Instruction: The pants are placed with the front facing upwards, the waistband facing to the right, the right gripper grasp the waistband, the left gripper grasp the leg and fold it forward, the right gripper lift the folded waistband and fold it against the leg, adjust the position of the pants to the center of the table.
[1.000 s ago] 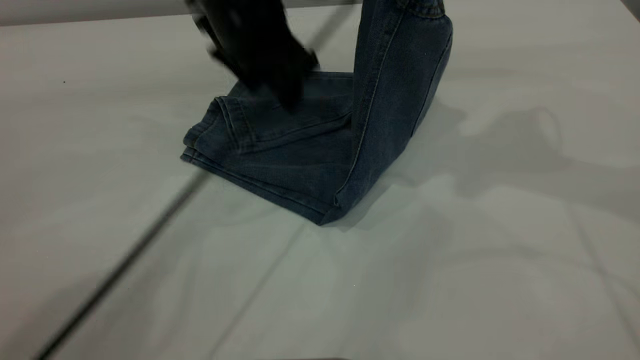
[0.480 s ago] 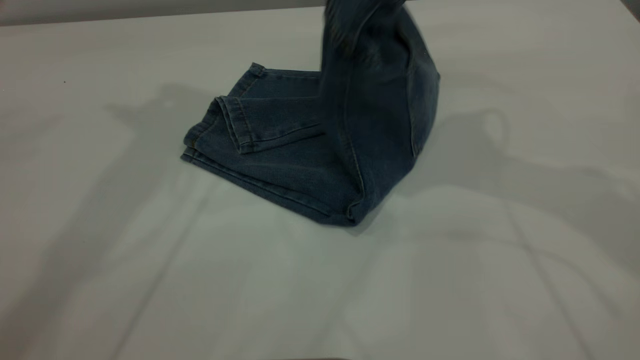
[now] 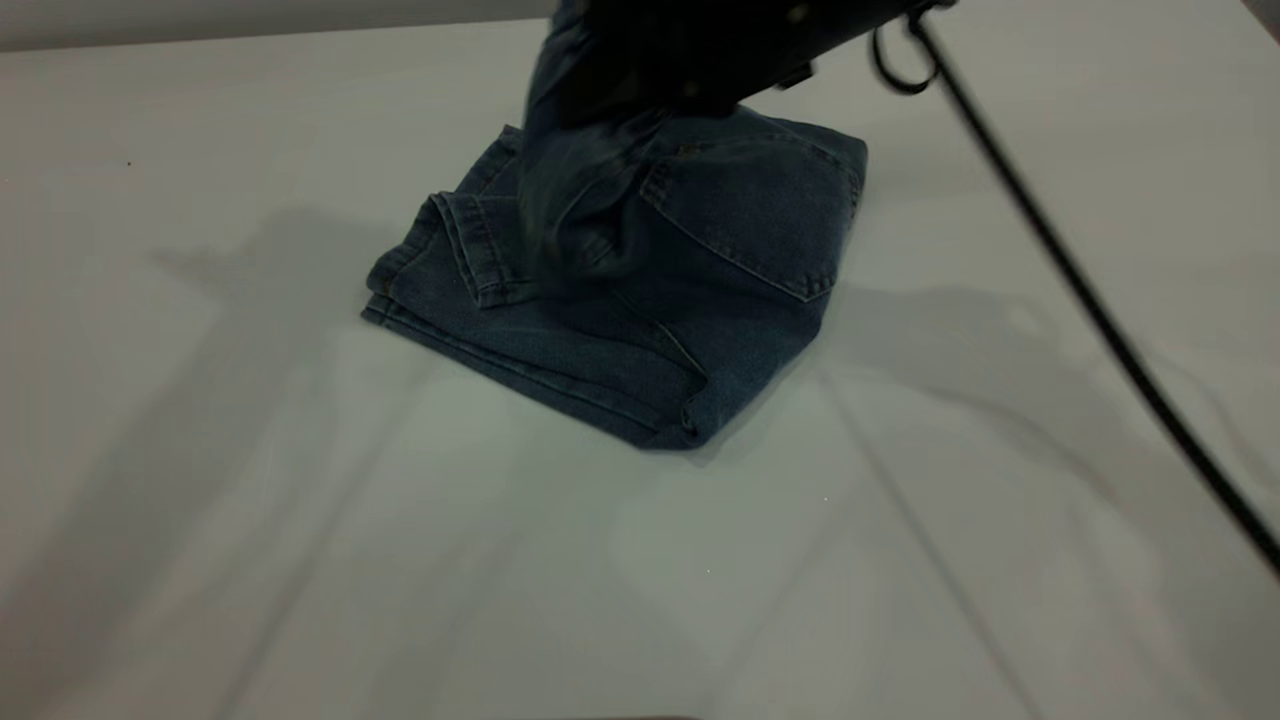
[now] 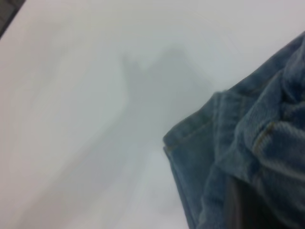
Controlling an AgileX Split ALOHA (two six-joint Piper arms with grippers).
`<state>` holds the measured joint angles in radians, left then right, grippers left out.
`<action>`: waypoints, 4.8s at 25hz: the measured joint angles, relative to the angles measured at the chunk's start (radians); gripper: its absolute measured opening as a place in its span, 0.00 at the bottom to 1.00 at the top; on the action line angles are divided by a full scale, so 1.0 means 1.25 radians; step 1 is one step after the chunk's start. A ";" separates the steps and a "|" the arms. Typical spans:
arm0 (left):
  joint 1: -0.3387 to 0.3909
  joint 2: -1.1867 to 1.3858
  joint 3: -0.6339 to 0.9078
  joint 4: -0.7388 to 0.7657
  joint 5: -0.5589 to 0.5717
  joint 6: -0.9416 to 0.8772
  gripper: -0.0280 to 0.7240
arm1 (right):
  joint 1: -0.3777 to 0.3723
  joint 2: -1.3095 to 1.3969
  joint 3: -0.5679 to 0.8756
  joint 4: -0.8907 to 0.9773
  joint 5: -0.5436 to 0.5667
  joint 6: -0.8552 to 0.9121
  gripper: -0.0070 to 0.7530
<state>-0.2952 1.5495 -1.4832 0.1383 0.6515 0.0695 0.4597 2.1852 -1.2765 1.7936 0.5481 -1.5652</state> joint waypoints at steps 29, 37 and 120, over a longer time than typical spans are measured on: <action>0.000 0.000 0.006 -0.042 0.029 0.001 0.65 | 0.174 0.256 -0.720 -1.210 0.333 1.763 0.66; 0.000 0.000 0.006 -0.091 0.035 0.011 0.64 | 0.148 0.375 -0.775 -1.211 0.332 2.137 0.65; -0.001 -0.930 0.782 -0.172 0.392 0.004 0.64 | 0.255 -1.292 0.490 -1.427 0.516 1.338 0.49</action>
<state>-0.2961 0.3875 -0.5052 -0.0771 1.1416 0.0741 0.7787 0.5697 -0.6642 0.0094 1.1929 0.1075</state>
